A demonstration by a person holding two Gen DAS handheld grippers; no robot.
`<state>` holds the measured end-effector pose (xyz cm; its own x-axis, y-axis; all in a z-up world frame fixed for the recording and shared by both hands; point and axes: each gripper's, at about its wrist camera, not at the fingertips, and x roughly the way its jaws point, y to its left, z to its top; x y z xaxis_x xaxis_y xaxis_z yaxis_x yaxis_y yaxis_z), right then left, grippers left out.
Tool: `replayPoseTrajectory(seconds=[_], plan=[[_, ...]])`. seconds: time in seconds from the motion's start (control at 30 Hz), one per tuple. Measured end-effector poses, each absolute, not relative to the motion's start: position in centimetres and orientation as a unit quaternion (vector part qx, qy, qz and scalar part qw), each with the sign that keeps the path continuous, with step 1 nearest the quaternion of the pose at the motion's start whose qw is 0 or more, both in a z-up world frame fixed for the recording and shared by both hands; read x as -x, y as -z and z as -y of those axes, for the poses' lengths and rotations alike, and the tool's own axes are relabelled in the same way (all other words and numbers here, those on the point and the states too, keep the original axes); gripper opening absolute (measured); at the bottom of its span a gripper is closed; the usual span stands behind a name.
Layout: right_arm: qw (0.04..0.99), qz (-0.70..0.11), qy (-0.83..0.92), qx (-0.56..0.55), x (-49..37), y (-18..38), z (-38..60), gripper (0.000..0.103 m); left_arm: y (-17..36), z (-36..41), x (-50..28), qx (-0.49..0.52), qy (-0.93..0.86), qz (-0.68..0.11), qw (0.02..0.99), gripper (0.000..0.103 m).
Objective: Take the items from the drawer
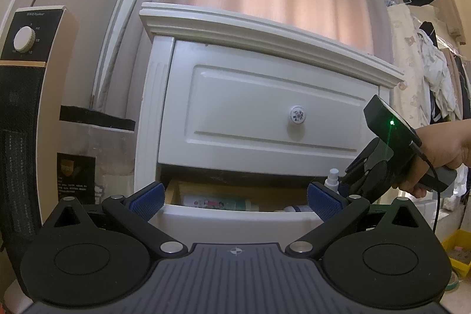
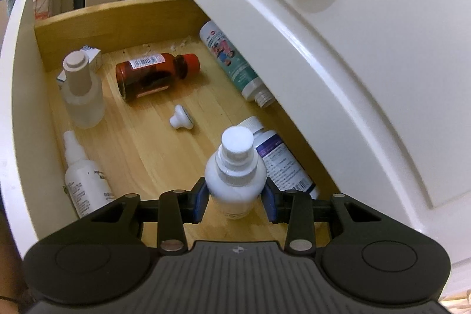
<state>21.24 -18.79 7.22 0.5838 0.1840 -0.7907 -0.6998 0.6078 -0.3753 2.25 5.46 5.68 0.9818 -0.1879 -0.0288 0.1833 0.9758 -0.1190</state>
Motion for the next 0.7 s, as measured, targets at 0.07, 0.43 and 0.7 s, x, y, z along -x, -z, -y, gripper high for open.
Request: replayPoseTrajectory(seconds=[0.07,0.43,0.7], plan=[[0.822,-0.367,-0.268,0.343,-21.1,-7.6,19.0,0.038,-5.8,-5.3,-2.1,0.057,0.094,-0.018,0.994,0.103],[0.859,-0.329,-0.257,0.296,-18.8,-10.9,22.0,0.038,-6.0,-3.8,-1.7,0.059,0.133,-0.024,0.989,0.103],[0.878,-0.306,-0.239,0.280,-16.4,-12.8,24.5,0.038,-4.5,-1.7,-0.6,0.019,0.162,-0.044,0.986,0.103]])
